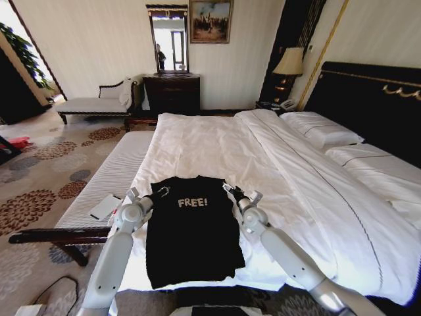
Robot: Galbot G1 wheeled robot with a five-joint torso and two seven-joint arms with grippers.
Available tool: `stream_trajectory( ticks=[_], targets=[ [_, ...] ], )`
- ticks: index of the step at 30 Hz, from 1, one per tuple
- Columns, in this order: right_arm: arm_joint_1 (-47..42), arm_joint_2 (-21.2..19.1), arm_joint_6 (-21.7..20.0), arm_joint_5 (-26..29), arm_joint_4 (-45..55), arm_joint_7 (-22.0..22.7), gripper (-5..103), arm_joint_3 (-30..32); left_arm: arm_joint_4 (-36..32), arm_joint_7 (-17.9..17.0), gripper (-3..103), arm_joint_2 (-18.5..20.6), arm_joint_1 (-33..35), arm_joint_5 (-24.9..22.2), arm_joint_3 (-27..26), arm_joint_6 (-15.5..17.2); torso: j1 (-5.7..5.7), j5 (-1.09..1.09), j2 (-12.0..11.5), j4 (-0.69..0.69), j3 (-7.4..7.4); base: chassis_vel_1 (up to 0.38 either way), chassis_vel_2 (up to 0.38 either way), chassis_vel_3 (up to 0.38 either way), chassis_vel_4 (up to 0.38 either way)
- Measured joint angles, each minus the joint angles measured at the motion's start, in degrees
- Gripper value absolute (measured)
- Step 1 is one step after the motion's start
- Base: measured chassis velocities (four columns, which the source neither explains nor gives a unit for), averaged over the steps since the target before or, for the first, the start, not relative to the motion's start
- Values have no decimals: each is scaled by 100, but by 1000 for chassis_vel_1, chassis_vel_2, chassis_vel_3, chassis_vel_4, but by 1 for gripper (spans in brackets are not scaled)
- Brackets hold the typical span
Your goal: Fold the clothes on the bed.
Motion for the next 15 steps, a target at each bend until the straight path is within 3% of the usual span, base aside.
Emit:
stream_trajectory(
  ticks=[1, 4, 5, 9, 10, 14, 15],
  targets=[
    [5, 9, 0, -4, -1, 0, 100, -7, -38, 38, 4, 11, 23, -4, -9, -10, 0, 0, 0, 0, 0, 0, 0, 0, 0],
    [3, 27, 5, -25, -1, 0, 100, -12, -248, 174, 19, 16, 72, -122, -148, -10, 0, -1, 0, 0, 0, 0, 0, 0, 0],
    [3, 27, 5, -25, -1, 0, 100, -12, -248, 174, 19, 16, 72, -122, -148, -10, 0, -1, 0, 0, 0, 0, 0, 0, 0],
    [-19, 8, 9, -54, -1, -5, 100, -5, -704, 279, 36, 121, 105, -577, -419, 19, 0, 1, 0, 0, -1, 0, 0, 0, 0],
    [-19, 8, 9, -54, -1, -5, 100, -5, -704, 279, 36, 121, 105, -577, -419, 19, 0, 1, 0, 0, -1, 0, 0, 0, 0],
    [-17, 22, 14, -67, -9, -14, 100, 3, -387, 29, 57, 210, -2, -685, -649, 22, -1, 0, 0, -1, -1, 0, 0, 0, 0],
    [-17, 22, 14, -67, -9, -14, 100, 3, -387, 29, 57, 210, -2, -685, -649, 22, -1, 0, 0, -1, -1, 0, 0, 0, 0]
  ],
)
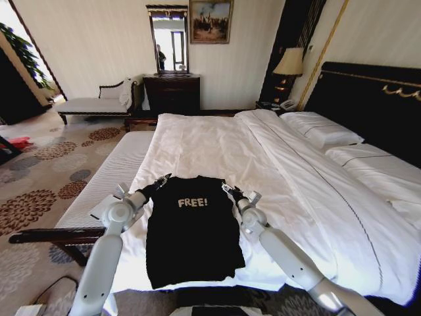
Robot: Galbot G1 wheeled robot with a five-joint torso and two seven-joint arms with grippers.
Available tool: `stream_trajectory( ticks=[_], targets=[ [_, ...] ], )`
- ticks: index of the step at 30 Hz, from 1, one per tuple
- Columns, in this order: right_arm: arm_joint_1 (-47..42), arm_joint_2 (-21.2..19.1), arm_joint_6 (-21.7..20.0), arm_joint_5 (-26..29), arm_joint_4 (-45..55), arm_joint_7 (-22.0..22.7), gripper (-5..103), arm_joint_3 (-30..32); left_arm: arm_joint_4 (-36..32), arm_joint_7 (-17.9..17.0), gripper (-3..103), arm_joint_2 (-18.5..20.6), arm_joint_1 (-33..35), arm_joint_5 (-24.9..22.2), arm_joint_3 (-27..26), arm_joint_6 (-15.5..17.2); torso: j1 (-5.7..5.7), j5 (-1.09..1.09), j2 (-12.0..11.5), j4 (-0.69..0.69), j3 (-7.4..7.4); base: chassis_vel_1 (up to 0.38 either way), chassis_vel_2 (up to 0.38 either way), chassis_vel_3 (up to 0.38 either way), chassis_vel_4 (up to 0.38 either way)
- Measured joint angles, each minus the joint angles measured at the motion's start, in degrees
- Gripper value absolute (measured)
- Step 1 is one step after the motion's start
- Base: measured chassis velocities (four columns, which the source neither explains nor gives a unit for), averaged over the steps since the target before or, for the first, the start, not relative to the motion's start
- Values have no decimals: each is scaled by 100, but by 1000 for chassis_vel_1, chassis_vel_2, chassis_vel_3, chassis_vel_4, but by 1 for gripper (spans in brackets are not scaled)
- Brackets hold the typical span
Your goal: Fold the clothes on the bed.
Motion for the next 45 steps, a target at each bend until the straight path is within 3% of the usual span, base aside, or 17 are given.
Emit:
stream_trajectory(
  ticks=[1, 4, 7, 9, 12, 20, 28, 31, 35, 39, 45],
  targets=[
    [0, 11, 1, -1, 15, 0, 100, 0, 244, -125, 57, 14, -54, 27, -71, 0, 0, -1, 0, 0, 1, 0, 0, 0, 0],
    [-14, 30, 2, -1, 64, -1, 100, 14, 1016, -249, 74, 42, -210, 277, -245, -16, 1, -3, 0, 3, 2, 0, 0, 0, 0],
    [-27, 27, 2, -1, 59, -11, 100, 36, 1316, -238, 79, 39, -296, 373, -310, -14, 1, -1, 0, 2, 1, 0, 0, 0, 0],
    [-39, 19, 8, -1, 31, -49, 100, 55, 1570, -182, 90, 6, -383, 481, -324, 1, 0, -1, 0, 0, 1, 0, 0, 0, 0],
    [-44, 19, 14, -1, 18, -68, 100, 65, 1765, -96, 98, -30, -482, 608, -303, 3, 1, 0, 0, -1, 1, 0, 0, 0, 0],
    [-42, 49, 20, -4, 1, -76, 100, 72, 2661, 101, 100, -254, -1022, 1132, -50, -49, 1, 0, 0, 0, 2, 0, 0, 0, 0],
    [-38, 36, 20, 0, -20, -77, 100, 117, 2964, 234, 101, -403, -1283, 1270, 75, -175, 1, 0, 0, 0, 1, 0, 0, 0, 0],
    [-42, 35, 24, 0, -33, -79, 100, 128, 3053, 259, 92, -421, -1351, 1277, 80, -220, 1, 0, 0, 0, 1, 0, 0, 0, 0],
    [-48, 32, 30, -3, -49, -81, 100, 135, 3135, 296, 70, -436, -1398, 1348, 87, -271, 1, 0, 0, 2, 1, 0, 0, 0, 0],
    [-35, 31, 32, -3, -61, -80, 100, 134, 3135, 330, 65, -441, -1398, 1385, 89, -322, 1, 0, 0, 1, 1, 0, 0, 0, 0],
    [18, 47, 32, 1, -74, -57, 100, 113, 3107, 391, 38, -429, -1352, 1418, 50, -396, 1, 0, 0, 1, 1, 0, 0, 0, 0]
  ],
)
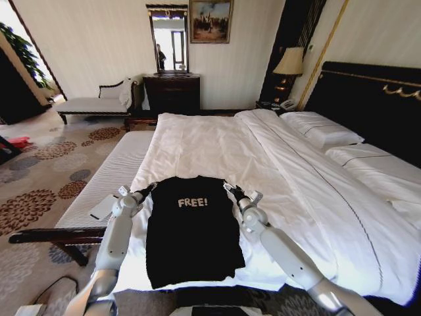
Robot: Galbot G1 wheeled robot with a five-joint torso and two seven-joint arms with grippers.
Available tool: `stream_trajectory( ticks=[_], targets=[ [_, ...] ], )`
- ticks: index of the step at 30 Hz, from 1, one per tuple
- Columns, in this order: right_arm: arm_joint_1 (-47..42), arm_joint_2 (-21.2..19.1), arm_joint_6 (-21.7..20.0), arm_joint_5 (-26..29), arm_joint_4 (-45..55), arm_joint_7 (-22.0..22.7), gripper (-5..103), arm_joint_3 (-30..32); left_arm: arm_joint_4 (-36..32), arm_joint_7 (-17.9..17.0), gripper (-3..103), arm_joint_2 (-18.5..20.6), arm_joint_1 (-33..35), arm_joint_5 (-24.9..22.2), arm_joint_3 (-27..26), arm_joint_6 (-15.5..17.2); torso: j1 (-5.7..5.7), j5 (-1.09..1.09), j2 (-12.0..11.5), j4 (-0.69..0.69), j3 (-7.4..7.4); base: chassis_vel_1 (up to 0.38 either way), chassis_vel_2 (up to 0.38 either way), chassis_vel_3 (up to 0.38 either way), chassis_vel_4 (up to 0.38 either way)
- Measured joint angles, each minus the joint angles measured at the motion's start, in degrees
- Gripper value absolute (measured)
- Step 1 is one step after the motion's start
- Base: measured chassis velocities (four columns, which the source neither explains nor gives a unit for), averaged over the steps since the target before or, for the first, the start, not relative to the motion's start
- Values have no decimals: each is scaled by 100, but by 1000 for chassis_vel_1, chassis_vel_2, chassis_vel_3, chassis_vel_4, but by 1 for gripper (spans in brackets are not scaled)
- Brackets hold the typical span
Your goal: Fold the clothes on the bed.
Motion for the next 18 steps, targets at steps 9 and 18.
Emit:
stream_trajectory(
  ticks=[9, 18],
  targets=[
    [73, 35, 0, -3, -48, 12, 100, -53, -40, 52, 6, 36, 47, -10, -65, -33, 0, 0, 0, 0, 0, 0, 0, 0, 0],
    [340, -3, -150, 188, -229, -203, 100, -230, 36, 76, 0, 163, -79, -17, -95, -53, -1, -1, 0, -2, 0, 0, 0, 0, 0]
  ],
)
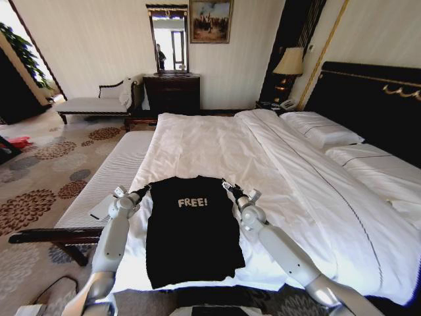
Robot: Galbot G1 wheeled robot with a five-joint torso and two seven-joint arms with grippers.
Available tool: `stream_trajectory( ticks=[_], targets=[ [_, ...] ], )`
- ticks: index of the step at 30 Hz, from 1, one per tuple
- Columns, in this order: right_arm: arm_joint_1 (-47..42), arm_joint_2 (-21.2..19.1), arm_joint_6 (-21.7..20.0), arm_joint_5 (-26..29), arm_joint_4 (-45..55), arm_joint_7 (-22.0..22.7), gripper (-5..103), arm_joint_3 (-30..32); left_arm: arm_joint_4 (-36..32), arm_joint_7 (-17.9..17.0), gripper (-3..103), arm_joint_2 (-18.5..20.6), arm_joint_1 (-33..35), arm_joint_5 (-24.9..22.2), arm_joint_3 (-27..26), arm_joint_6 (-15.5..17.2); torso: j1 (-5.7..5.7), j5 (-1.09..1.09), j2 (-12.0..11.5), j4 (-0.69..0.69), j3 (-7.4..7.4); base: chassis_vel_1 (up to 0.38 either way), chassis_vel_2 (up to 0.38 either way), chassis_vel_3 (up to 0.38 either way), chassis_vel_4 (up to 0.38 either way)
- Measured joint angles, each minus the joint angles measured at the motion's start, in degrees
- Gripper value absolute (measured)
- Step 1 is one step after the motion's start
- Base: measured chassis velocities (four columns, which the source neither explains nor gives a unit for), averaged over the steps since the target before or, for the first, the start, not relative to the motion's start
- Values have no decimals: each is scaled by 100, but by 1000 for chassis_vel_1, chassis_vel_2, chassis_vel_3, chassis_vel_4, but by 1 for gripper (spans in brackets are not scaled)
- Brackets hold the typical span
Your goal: Fold the clothes on the bed.
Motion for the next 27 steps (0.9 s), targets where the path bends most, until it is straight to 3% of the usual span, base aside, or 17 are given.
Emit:
stream_trajectory(
  ticks=[6, 14, 27],
  targets=[
    [421, 272, -39, 162, -438, -3, 100, -236, 106, 0, 0, 29, -146, 4, 53, -15, 0, 1, 0, 2, 0, 0, 0, 0, 0],
    [1069, 914, -52, 79, -1802, -257, 100, -493, 247, -3, 0, 69, -305, 36, 77, -28, 1, 0, 0, 1, 0, 0, 0, 0, 0],
    [1297, 1126, 7, -53, -2642, -594, 101, -445, 249, 9, 0, 192, -292, 47, 127, -50, 1, 1, 0, 1, 1, 0, 0, 0, 0]
  ],
)
